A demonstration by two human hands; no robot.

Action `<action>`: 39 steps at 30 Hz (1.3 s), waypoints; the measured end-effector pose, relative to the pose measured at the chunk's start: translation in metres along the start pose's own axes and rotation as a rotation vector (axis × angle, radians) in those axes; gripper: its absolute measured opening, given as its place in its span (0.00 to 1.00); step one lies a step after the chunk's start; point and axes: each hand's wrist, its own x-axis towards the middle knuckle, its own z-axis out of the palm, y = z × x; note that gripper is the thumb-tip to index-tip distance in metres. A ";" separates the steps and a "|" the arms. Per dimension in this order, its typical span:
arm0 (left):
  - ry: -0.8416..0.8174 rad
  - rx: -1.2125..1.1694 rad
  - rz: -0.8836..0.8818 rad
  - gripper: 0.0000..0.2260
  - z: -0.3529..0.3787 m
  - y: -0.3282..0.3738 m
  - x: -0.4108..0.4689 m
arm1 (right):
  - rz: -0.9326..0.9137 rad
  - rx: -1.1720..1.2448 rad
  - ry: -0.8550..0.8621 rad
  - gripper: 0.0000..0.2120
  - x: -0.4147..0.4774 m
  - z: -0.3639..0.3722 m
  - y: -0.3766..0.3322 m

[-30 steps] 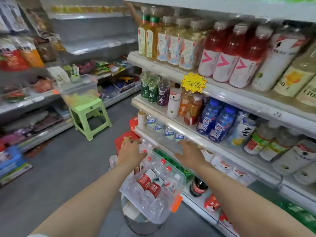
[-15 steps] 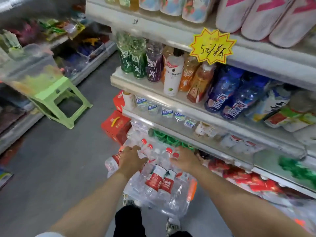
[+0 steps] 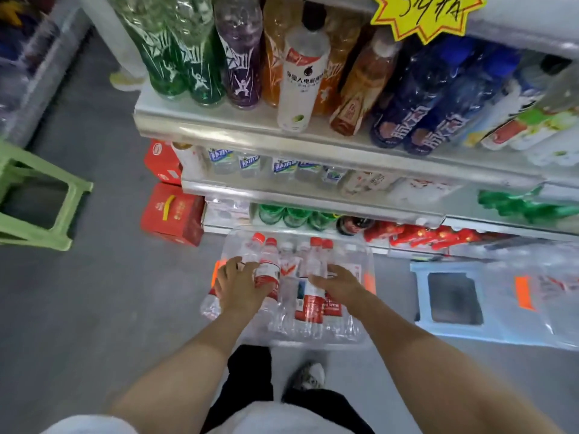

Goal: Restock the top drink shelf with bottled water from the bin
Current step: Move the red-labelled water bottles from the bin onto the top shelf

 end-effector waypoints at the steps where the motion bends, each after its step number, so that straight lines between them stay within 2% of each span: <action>1: 0.009 -0.030 0.001 0.24 0.002 -0.002 0.000 | 0.009 0.039 0.010 0.34 0.000 0.002 0.002; 5: 0.033 -0.058 0.009 0.23 0.008 -0.009 -0.002 | 0.030 0.252 0.024 0.26 -0.002 0.005 0.006; 8: 0.047 -0.109 0.012 0.22 0.011 -0.013 -0.002 | 0.013 0.295 -0.011 0.24 -0.004 0.010 0.007; 15: 0.041 -0.177 0.009 0.21 0.016 -0.019 0.001 | 0.008 0.112 -0.006 0.31 -0.004 0.022 0.013; 18: 0.032 -0.172 0.019 0.21 0.018 -0.023 0.002 | -0.025 0.075 -0.030 0.22 -0.006 0.025 0.015; 21: 0.032 -0.186 0.046 0.21 0.019 -0.027 0.002 | -0.004 0.090 -0.052 0.24 -0.008 0.026 0.017; 24: 0.033 -0.196 0.051 0.20 0.019 -0.029 0.002 | -0.007 0.064 -0.049 0.21 -0.006 0.026 0.013; 28: 0.040 -0.225 0.056 0.21 0.017 -0.030 0.003 | -0.063 -0.043 0.035 0.29 -0.003 0.026 -0.001; 32: 0.035 -0.234 0.067 0.20 0.016 -0.033 0.003 | -0.067 -0.085 -0.011 0.35 0.005 0.029 -0.012; 39: 0.040 -0.216 0.070 0.20 0.015 -0.032 0.004 | 0.003 -0.087 -0.026 0.31 0.023 0.027 -0.025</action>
